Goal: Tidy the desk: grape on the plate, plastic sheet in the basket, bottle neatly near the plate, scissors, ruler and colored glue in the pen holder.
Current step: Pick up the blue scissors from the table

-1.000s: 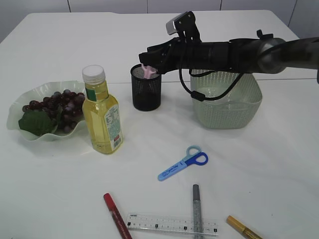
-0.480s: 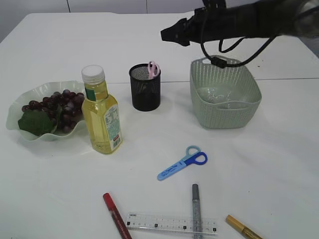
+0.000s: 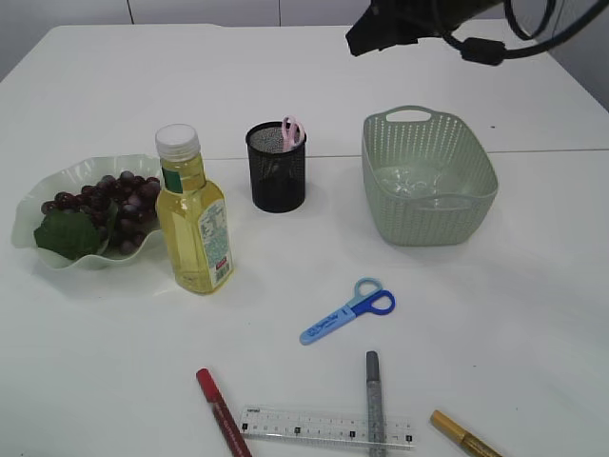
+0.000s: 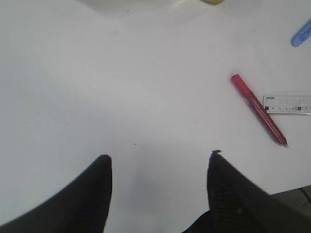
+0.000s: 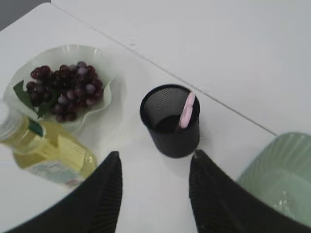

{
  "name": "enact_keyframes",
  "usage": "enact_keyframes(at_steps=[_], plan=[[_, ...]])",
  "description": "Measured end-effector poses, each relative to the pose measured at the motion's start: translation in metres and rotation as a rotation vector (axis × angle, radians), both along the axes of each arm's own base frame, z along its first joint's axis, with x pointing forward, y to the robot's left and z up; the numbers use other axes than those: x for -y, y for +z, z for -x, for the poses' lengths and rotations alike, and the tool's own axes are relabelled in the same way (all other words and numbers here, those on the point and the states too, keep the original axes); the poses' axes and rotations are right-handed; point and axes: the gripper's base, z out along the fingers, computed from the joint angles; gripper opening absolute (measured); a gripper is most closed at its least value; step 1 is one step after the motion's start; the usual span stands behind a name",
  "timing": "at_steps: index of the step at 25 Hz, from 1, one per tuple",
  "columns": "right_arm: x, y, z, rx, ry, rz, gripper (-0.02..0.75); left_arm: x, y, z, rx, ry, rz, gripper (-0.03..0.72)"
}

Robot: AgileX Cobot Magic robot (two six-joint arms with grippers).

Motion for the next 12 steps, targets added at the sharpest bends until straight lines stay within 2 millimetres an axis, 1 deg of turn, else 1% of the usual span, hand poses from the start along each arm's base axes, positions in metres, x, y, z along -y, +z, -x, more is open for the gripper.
enact_keyframes(at_steps=[2,4,6,8,10,12], plan=[[-0.002,-0.001,0.023,-0.037,0.002,0.021,0.336,0.0,0.0,0.0,0.0,0.0,0.0,0.454],[-0.004,-0.006,0.044,-0.08,0.01,0.041,0.336,0.0,0.0,0.0,0.0,0.0,0.0,0.454],[-0.007,-0.015,0.07,-0.129,0.026,0.073,0.336,0.0,0.0,0.0,0.0,0.0,-0.001,0.454],[-0.009,-0.03,0.093,-0.192,0.039,0.105,0.336,0.0,0.0,0.0,0.0,0.0,-0.001,0.453],[-0.01,-0.041,0.111,-0.251,0.024,0.123,0.336,0.0,0.0,0.0,0.0,0.0,-0.001,0.453],[-0.011,-0.048,0.124,-0.306,-0.003,0.132,0.336,0.0,0.0,0.0,0.002,0.0,0.0,0.453]])
